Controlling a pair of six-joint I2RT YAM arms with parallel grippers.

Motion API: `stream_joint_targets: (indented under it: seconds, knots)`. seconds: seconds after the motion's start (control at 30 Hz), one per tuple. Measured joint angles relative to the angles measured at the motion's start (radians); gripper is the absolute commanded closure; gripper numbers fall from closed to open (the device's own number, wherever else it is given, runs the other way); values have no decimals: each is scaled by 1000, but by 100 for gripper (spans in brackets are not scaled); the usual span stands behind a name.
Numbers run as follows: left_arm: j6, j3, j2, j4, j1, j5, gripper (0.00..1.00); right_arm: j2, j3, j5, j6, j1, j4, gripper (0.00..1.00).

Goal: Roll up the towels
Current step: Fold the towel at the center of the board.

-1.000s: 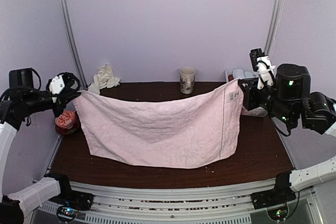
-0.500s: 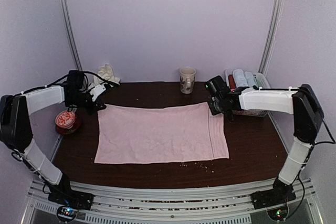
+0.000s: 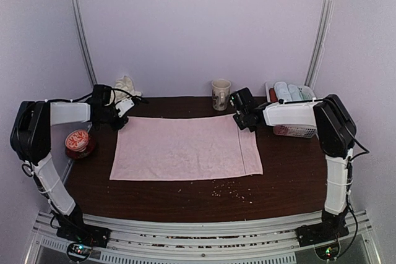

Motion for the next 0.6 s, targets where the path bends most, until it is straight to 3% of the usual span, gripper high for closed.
stream_joint_targets:
  seconds: [0.37,0.6]
  knots:
    - [155,-246,-250,16,37,137,100,-354,-380,-251,-114,-1,89,100]
    - [246,-353,-430,-45,83,258,100,-466,-495,-377,-113,30,71,100]
